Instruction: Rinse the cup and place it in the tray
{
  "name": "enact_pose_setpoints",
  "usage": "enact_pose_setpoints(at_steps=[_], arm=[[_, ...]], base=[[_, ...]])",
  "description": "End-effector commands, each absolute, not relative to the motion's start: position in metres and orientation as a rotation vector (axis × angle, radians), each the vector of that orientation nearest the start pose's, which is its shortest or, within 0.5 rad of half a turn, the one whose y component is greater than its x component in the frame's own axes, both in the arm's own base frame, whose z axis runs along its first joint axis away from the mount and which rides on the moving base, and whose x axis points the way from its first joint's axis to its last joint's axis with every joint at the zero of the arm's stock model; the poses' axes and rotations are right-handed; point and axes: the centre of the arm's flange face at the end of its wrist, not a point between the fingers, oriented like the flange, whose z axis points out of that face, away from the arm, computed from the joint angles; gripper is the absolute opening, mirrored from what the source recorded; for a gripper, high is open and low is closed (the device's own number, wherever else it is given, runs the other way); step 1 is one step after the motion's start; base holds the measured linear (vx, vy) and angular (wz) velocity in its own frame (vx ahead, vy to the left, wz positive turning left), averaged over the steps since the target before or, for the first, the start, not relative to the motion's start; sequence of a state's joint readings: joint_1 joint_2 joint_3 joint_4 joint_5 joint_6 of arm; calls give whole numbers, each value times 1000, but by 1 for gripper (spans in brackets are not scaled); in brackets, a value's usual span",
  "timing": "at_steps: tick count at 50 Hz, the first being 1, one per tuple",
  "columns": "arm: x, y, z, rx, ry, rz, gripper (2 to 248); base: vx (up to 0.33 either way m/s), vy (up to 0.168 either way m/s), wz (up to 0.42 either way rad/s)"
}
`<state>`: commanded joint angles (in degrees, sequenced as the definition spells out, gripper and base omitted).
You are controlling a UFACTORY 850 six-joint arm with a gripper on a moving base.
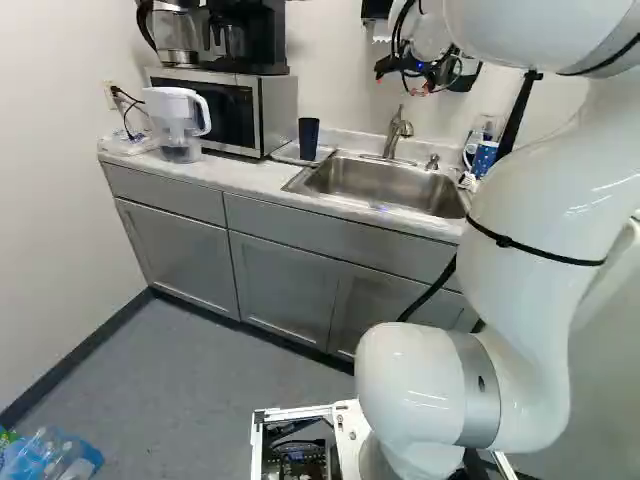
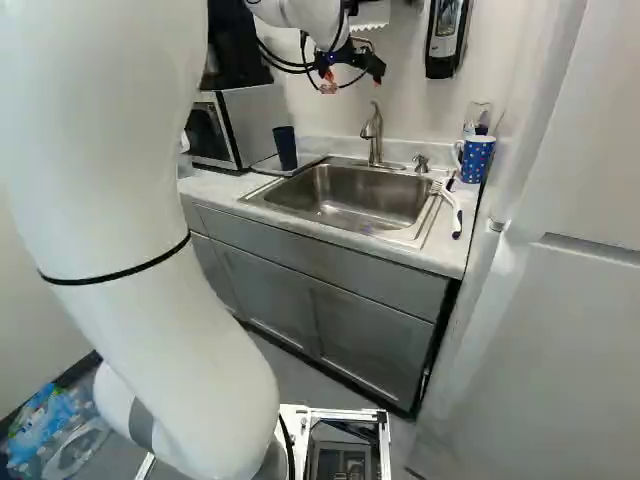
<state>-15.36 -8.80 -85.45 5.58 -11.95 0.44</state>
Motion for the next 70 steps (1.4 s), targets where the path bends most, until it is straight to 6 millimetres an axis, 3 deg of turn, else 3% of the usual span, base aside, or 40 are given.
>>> enact_pose_setpoints(at_steps=[7,27,37,70], arm=[[581,-158,753,-2702,446,-1729,247],[585,-160,730,-2737,442,-1679,247],[590,-159,730,-2735,438,-1680,247],[647,-153,725,-2712,390,-1701,247]], base=[[0,0,0],[0,0,0],[0,0,0],[0,0,0]])
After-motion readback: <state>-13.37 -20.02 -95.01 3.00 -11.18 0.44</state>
